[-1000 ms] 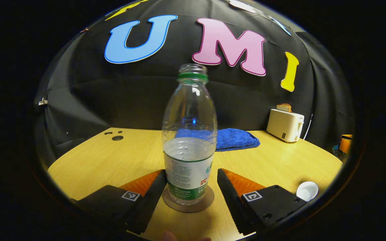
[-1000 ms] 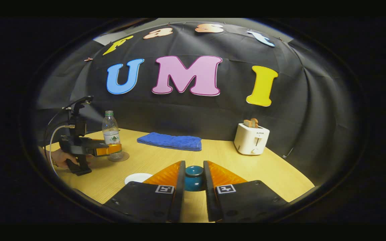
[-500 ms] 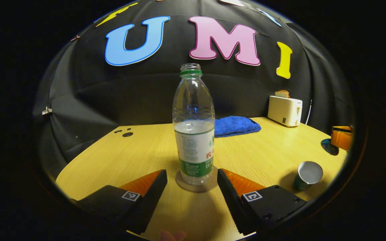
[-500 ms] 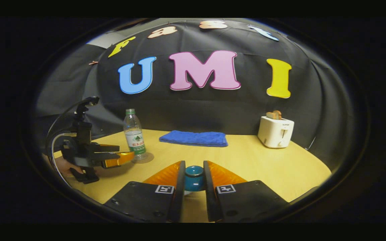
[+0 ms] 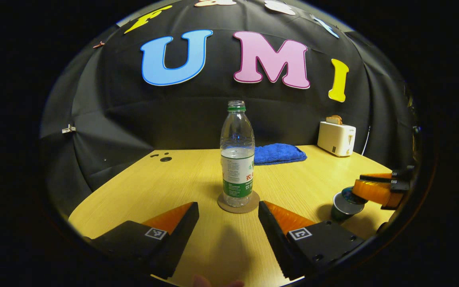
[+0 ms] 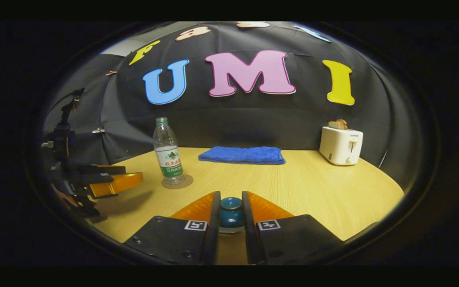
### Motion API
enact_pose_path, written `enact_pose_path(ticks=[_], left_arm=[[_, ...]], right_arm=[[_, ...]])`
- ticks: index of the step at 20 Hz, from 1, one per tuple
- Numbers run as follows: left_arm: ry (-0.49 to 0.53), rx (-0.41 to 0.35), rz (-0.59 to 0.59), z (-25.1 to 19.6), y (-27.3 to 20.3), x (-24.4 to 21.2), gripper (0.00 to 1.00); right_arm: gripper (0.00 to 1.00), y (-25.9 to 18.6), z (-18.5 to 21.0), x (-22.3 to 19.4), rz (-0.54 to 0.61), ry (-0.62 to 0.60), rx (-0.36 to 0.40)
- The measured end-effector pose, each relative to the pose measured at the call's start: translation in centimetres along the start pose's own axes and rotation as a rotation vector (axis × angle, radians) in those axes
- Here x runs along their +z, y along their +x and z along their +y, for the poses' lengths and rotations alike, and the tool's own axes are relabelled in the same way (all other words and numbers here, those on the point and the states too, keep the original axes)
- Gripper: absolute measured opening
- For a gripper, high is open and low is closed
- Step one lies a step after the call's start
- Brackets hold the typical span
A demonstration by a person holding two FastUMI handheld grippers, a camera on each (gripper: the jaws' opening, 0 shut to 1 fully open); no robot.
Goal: Open the teacup lid with one hand, grasp the water bottle and pour water into the teacup with the other hand; after pouring, place the water bottle on the coaster and then close the teacup lid.
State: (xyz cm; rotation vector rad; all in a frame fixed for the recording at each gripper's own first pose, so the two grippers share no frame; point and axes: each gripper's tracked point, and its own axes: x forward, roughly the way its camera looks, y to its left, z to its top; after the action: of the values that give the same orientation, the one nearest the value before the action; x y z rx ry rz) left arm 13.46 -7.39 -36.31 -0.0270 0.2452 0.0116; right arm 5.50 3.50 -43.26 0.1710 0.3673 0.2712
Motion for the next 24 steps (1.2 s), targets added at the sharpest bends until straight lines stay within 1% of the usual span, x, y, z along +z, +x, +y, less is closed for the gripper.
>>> enact_pose_path(ticks=[4, 8, 9, 10, 11, 12, 13, 16, 17, 18, 19, 20, 21, 22, 24], left_arm=[[-0.012, 0.014, 0.003, 0.7, -0.2, 0.0, 0.95], [-0.023, 0.009, 0.003, 0.7, 0.0, 0.0, 0.95], [-0.019, 0.008, 0.001, 0.6, 0.0, -0.1, 0.95], [-0.018, 0.004, -0.001, 0.5, 0.1, 0.1, 0.95], [-0.015, 0.003, -0.003, 0.5, 0.0, 0.1, 0.95], [-0.014, 0.001, -0.004, 0.4, 0.0, 0.2, 0.95], [-0.012, -0.001, -0.005, 0.2, 0.0, 0.2, 0.95], [-0.004, -0.003, -0.005, 0.0, -0.1, 0.3, 0.95], [0.0, -0.004, -0.005, -0.1, -0.1, 0.3, 0.95], [0.007, -0.002, -0.006, -0.1, -0.3, 0.5, 0.95], [0.015, -0.002, -0.006, -0.2, -0.4, 0.7, 0.95], [0.021, -0.003, -0.006, -0.2, -0.6, 0.9, 0.95], [0.024, -0.006, -0.005, -0.4, -0.9, 1.2, 0.95], [0.024, -0.009, -0.002, -0.6, -1.3, 1.6, 0.95], [0.02, -0.013, 0.005, -0.9, -2.1, 2.7, 0.95]], right_arm=[[0.31, 0.6, 0.4, -0.8, 0.018, -0.002, 0.004], [0.31, 0.9, 0.3, -1.4, 0.032, -0.01, 0.003], [0.36, 0.9, 0.3, -1.5, 0.035, -0.013, 0.002], [0.27, 0.8, 0.3, -1.6, 0.037, -0.014, 0.004], [0.3, 0.9, 0.4, -1.6, 0.038, -0.016, 0.009], [0.36, 0.8, 0.5, -1.7, 0.041, -0.016, 0.017], [0.36, 0.8, 0.7, -1.9, 0.046, -0.013, 0.026], [0.54, 0.8, 0.4, -1.8, 0.049, -0.013, 0.019], [0.58, 0.7, 0.3, -1.8, 0.049, -0.01, 0.016], [0.64, 0.6, 0.2, -1.6, 0.042, -0.004, 0.014], [0.69, 0.4, 0.2, -1.2, 0.034, 0.002, 0.01], [0.77, 0.2, 0.1, -0.7, 0.025, 0.01, 0.006], [0.8, -0.1, -0.1, -0.1, 0.017, 0.017, -0.005], [0.88, -0.5, -0.3, 0.6, 0.01, 0.022, -0.015], [0.92, -1.2, -0.5, 2.6, -0.004, 0.024, -0.026]])
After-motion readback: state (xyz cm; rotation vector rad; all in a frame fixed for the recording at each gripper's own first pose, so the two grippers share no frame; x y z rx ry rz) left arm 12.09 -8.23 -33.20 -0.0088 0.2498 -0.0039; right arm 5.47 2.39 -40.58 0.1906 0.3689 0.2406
